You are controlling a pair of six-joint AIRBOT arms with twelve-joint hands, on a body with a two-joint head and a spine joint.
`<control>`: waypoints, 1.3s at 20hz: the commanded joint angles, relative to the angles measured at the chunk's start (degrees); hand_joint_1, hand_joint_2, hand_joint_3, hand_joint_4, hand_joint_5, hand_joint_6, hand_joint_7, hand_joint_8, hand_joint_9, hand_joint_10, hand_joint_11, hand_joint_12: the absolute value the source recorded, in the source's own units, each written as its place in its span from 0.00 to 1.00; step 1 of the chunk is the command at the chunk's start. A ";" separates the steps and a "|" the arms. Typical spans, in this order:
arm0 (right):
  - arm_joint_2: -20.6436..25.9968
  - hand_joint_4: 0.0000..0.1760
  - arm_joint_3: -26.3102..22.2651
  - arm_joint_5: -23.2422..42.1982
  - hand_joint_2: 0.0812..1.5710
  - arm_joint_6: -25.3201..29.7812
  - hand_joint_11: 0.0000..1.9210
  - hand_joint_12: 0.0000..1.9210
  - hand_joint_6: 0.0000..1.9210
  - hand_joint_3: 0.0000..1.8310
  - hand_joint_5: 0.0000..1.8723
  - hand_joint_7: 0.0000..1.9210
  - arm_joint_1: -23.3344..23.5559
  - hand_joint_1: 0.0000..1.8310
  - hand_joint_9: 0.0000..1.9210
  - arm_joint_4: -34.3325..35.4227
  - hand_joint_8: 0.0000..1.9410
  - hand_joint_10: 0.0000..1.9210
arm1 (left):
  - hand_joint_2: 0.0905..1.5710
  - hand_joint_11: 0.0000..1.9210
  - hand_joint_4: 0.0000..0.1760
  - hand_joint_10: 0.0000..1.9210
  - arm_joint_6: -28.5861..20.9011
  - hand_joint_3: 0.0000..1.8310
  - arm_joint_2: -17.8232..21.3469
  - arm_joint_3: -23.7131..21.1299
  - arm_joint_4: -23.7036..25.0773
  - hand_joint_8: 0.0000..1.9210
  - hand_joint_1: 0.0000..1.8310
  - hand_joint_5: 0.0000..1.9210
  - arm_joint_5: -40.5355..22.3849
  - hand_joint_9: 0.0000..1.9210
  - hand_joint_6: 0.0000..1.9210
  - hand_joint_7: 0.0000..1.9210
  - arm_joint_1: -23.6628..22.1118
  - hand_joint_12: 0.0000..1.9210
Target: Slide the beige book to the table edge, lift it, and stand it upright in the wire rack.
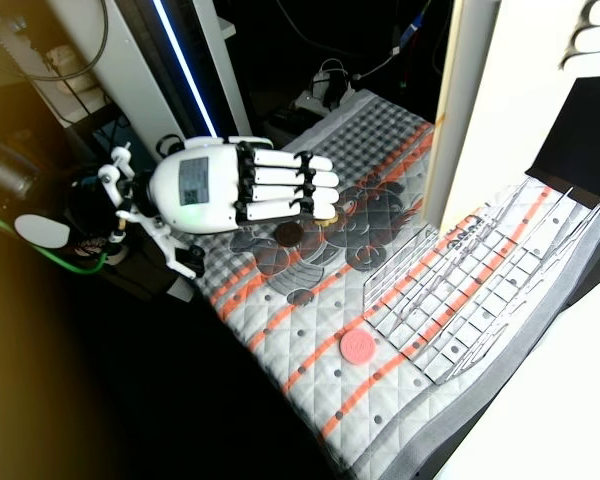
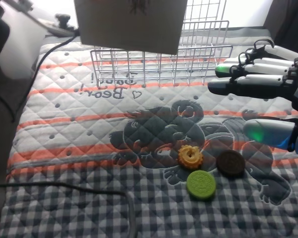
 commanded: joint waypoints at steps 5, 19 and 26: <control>-0.72 0.01 1.02 7.68 0.90 1.30 0.00 0.30 0.00 0.00 0.23 0.14 0.37 0.05 0.12 1.15 0.00 0.00 | 0.64 0.48 0.00 0.47 -0.03 0.00 -1.24 2.53 -0.21 0.31 0.77 0.60 -5.07 0.57 0.37 0.58 -2.06 0.55; -1.74 0.03 1.46 8.48 0.89 2.18 0.00 0.33 0.00 0.00 0.23 0.13 -0.10 0.04 0.11 1.35 0.00 0.00 | 0.62 0.47 0.00 0.51 3.88 0.00 -1.21 1.92 -6.02 0.18 0.77 0.65 -8.97 0.58 0.19 0.68 0.23 0.63; -2.80 0.00 1.37 10.35 0.88 2.26 0.00 0.25 0.00 0.00 0.22 0.15 -1.35 0.07 0.12 3.66 0.00 0.01 | 0.61 0.49 0.00 0.48 7.29 0.00 0.03 -2.56 -14.32 0.07 0.77 0.63 -17.96 0.61 0.25 0.72 5.58 0.60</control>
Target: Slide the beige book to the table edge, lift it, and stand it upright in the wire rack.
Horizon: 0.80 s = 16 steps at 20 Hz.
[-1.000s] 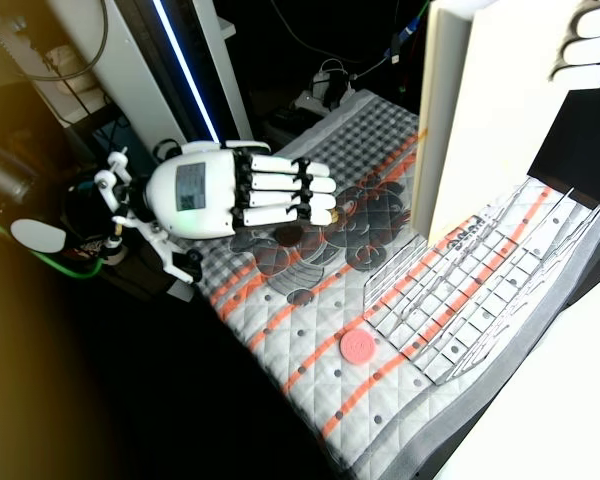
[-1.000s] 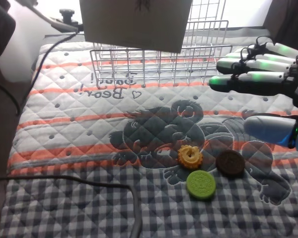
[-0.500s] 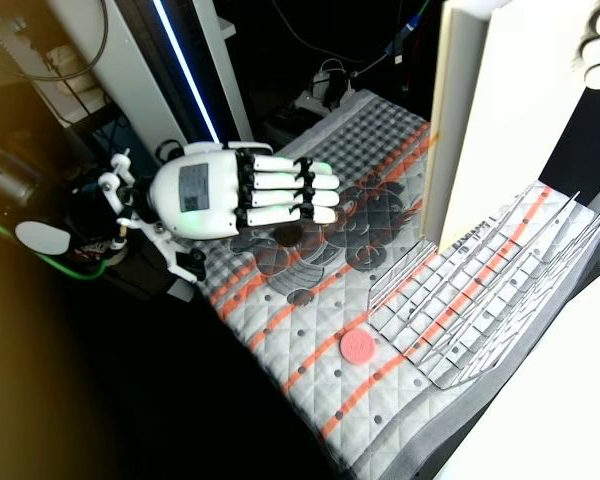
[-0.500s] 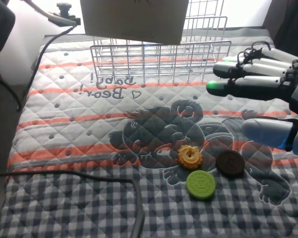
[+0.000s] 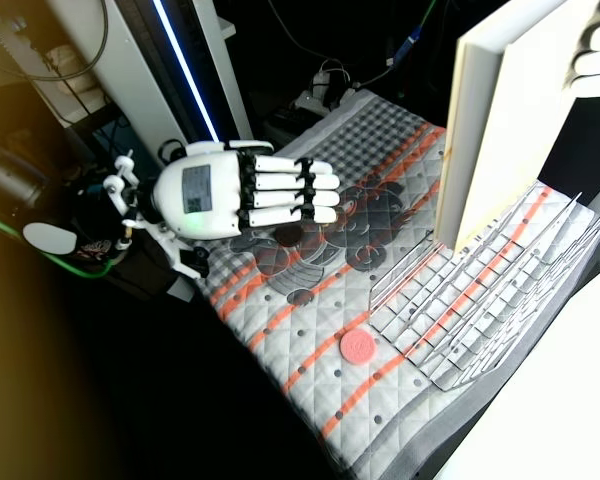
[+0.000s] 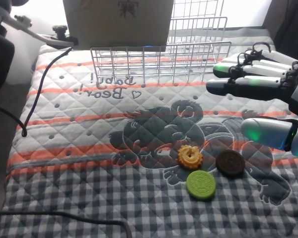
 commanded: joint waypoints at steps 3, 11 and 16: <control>-0.49 0.00 -0.08 8.55 0.89 0.28 0.00 0.25 0.00 0.00 0.21 0.14 -0.33 0.06 0.12 2.72 0.00 0.00 | 0.62 0.49 0.00 0.46 1.28 0.00 1.10 -1.50 -2.09 0.04 0.77 0.61 -10.55 0.61 0.33 0.72 0.71 0.55; -1.23 0.00 0.08 9.09 0.89 0.28 0.00 0.26 0.00 0.00 0.22 0.15 -0.75 0.07 0.12 4.04 0.00 0.00 | 0.62 0.43 0.00 0.56 2.12 0.00 -0.12 -1.68 -6.16 0.19 0.77 0.70 -11.35 0.59 0.06 0.68 2.20 0.72; -1.35 0.00 0.12 9.32 0.87 0.28 0.00 0.27 0.00 0.00 0.23 0.15 -1.01 0.07 0.12 4.50 0.00 0.00 | 0.64 0.41 0.00 0.61 1.54 0.00 -1.15 -1.26 -7.48 0.22 0.77 0.63 -11.09 0.53 0.22 0.66 2.97 0.69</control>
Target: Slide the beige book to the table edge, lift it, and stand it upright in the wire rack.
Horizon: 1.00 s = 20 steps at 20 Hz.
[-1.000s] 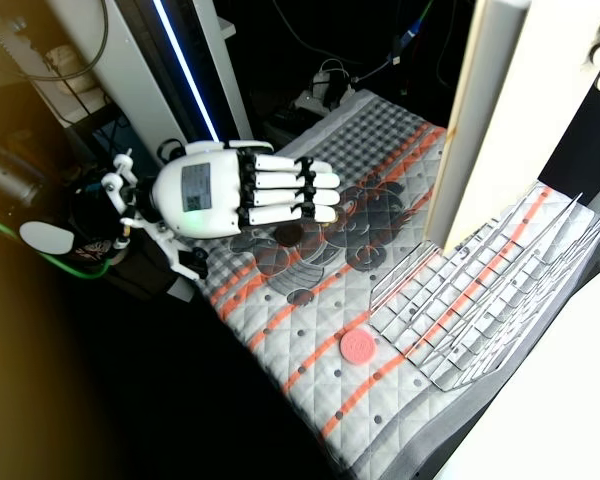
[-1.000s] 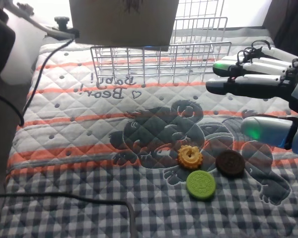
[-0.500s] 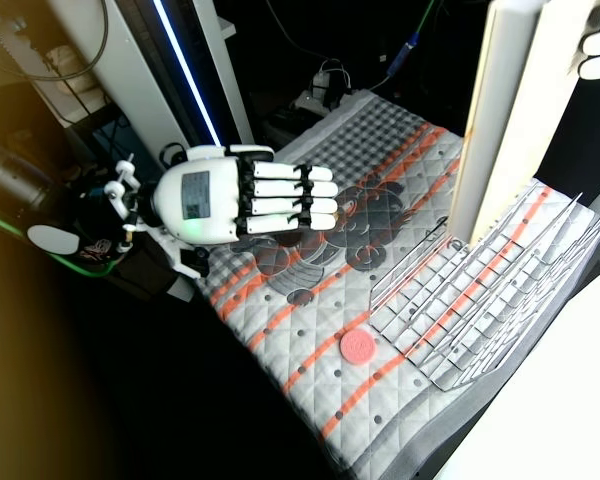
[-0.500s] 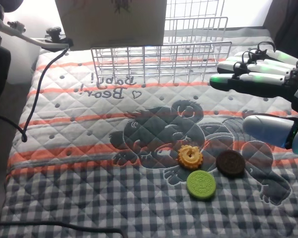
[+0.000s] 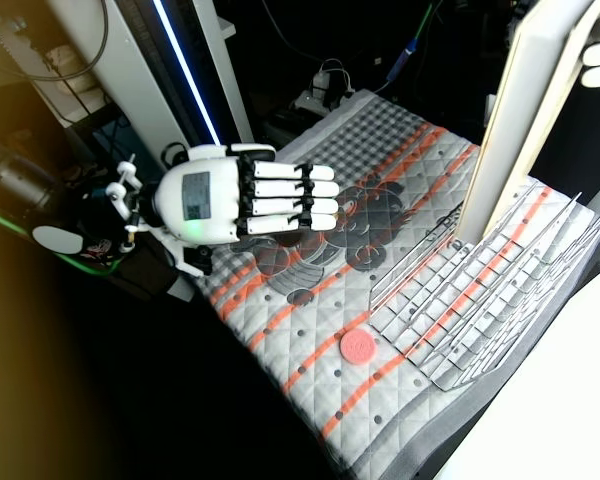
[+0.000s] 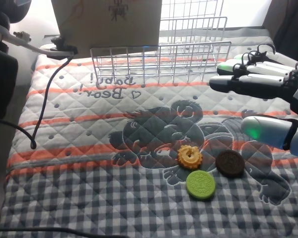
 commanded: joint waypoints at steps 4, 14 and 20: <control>-0.29 0.00 0.17 7.33 0.87 0.32 0.00 0.28 0.00 0.00 0.22 0.14 0.24 0.06 0.12 1.25 0.00 0.00 | 0.62 0.38 0.00 0.47 -1.80 0.00 -0.52 1.32 1.18 0.13 0.77 0.60 -4.40 0.57 0.32 0.71 0.01 0.51; -0.55 0.00 0.29 7.33 0.87 0.32 0.00 0.31 0.00 0.00 0.23 0.14 0.05 0.08 0.13 1.24 0.00 0.00 | 0.64 0.40 0.00 0.52 -3.99 0.00 -2.37 5.42 12.99 0.27 0.76 0.58 7.20 0.53 0.39 0.63 -4.87 0.45; -0.72 0.00 0.47 7.33 0.87 0.32 0.01 0.30 0.00 0.00 0.23 0.15 -0.07 0.08 0.13 1.24 0.00 0.00 | 0.64 0.40 0.00 0.55 -3.94 0.00 -2.14 6.48 16.39 0.25 0.76 0.58 9.46 0.54 0.37 0.63 -8.86 0.58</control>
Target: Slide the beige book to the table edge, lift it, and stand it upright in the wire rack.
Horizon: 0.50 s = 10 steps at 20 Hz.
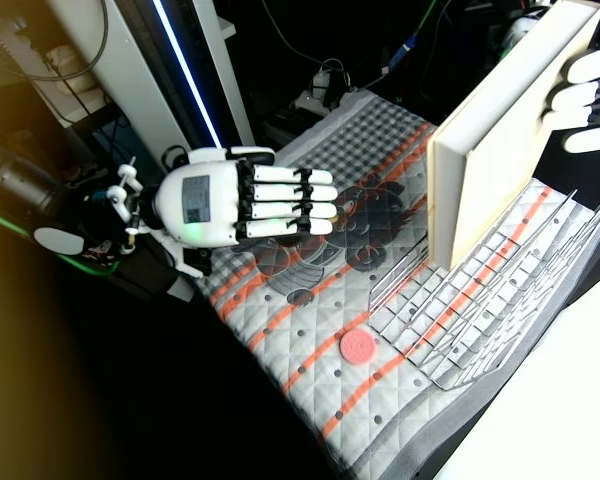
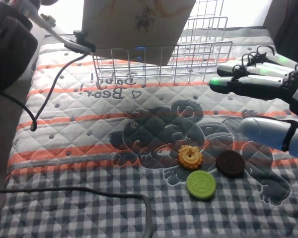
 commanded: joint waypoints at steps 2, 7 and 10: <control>-0.25 0.00 0.20 7.09 0.87 0.33 0.01 0.29 0.00 0.00 0.23 0.15 0.22 0.09 0.14 0.97 0.00 0.00 | 0.64 0.42 0.00 0.55 -0.99 0.00 0.90 0.27 -0.51 0.27 0.76 0.58 -7.63 0.54 0.36 0.61 -1.70 0.62; -0.35 0.00 0.40 7.09 0.87 0.42 0.01 0.27 0.00 0.00 0.23 0.15 0.16 0.10 0.13 0.98 0.00 0.00 | 0.64 0.45 0.00 0.53 -0.23 0.00 1.17 0.32 -0.47 0.23 0.76 0.58 -7.95 0.56 0.37 0.64 -2.96 0.58; -0.51 0.00 0.50 7.09 0.87 0.47 0.01 0.26 0.00 0.00 0.24 0.16 0.16 0.09 0.14 0.99 0.00 0.00 | 0.63 0.40 0.00 0.52 -0.24 0.00 1.27 0.23 -0.83 0.19 0.76 0.57 -8.20 0.55 0.38 0.67 -2.36 0.56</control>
